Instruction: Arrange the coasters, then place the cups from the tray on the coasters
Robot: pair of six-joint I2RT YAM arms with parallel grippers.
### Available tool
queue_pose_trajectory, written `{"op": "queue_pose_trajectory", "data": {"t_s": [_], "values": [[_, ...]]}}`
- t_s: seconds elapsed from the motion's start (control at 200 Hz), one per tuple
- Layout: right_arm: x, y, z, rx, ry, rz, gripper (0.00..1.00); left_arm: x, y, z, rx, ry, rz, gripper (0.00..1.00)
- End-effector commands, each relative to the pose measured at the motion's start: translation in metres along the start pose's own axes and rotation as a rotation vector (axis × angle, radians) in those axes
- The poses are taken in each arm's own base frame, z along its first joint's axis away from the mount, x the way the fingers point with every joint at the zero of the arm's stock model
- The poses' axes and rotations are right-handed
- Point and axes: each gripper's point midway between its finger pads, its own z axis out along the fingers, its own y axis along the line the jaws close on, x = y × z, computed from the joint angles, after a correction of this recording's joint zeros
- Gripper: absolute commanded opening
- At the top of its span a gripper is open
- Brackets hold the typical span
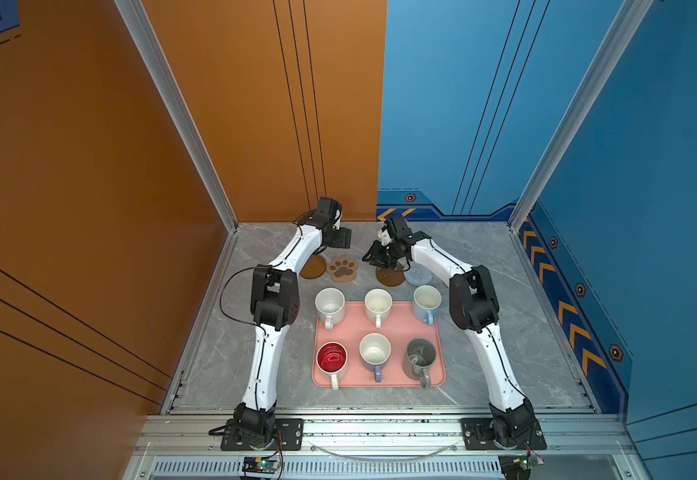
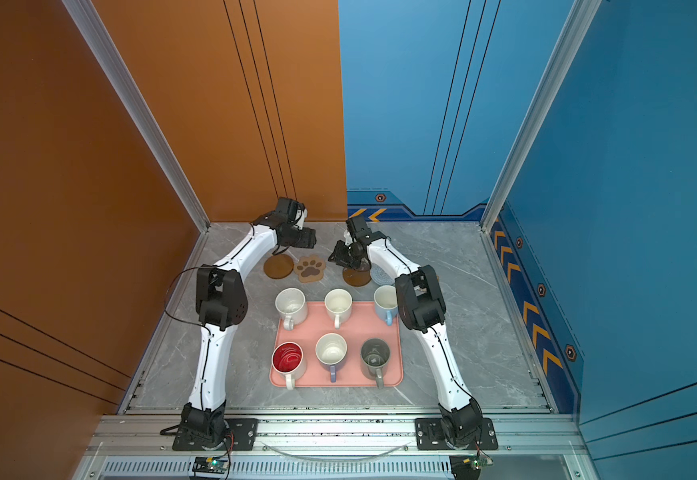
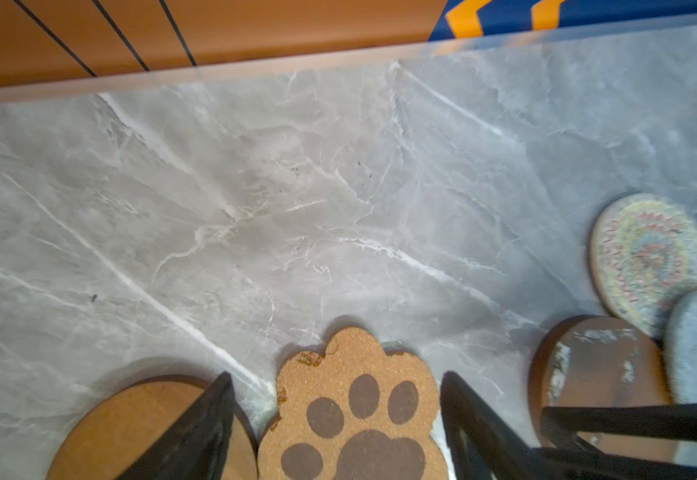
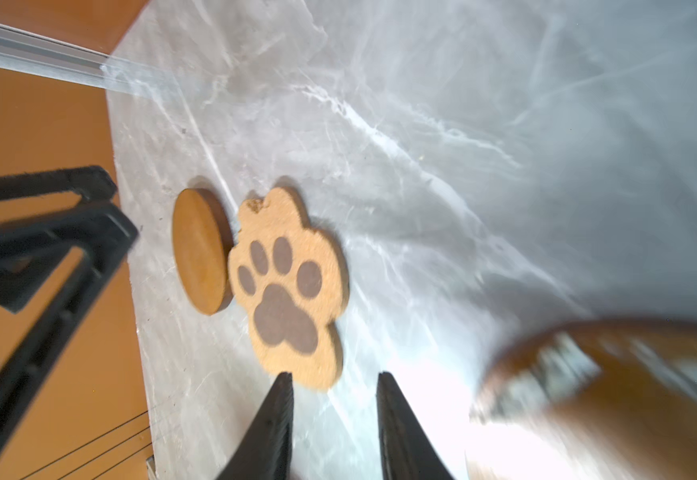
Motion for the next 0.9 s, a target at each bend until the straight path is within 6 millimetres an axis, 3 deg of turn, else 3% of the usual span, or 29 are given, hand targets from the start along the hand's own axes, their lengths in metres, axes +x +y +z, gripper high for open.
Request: {"op": "queue_pose_trajectory", "data": {"t_s": [0.0,0.2,0.25,0.471,0.896], "values": [[-0.008,-0.006,-0.043,0.050,-0.055,-0.041,0.33,-0.017,-0.012,-0.041,0.031,-0.050,0.005,0.78],[0.010,-0.040,-0.073,0.129,-0.044,-0.032,0.33,0.000,-0.033,-0.060,0.051,-0.027,0.028,0.78],[0.025,-0.056,-0.073,0.161,-0.010,-0.020,0.33,0.005,-0.039,-0.063,0.053,-0.022,0.036,0.78],[0.053,-0.089,-0.073,0.223,0.045,0.002,0.32,0.023,-0.060,-0.077,0.068,-0.015,0.052,0.78],[0.056,-0.121,-0.066,0.287,0.060,0.051,0.33,0.034,-0.075,-0.091,0.091,-0.022,0.066,0.78]]}}
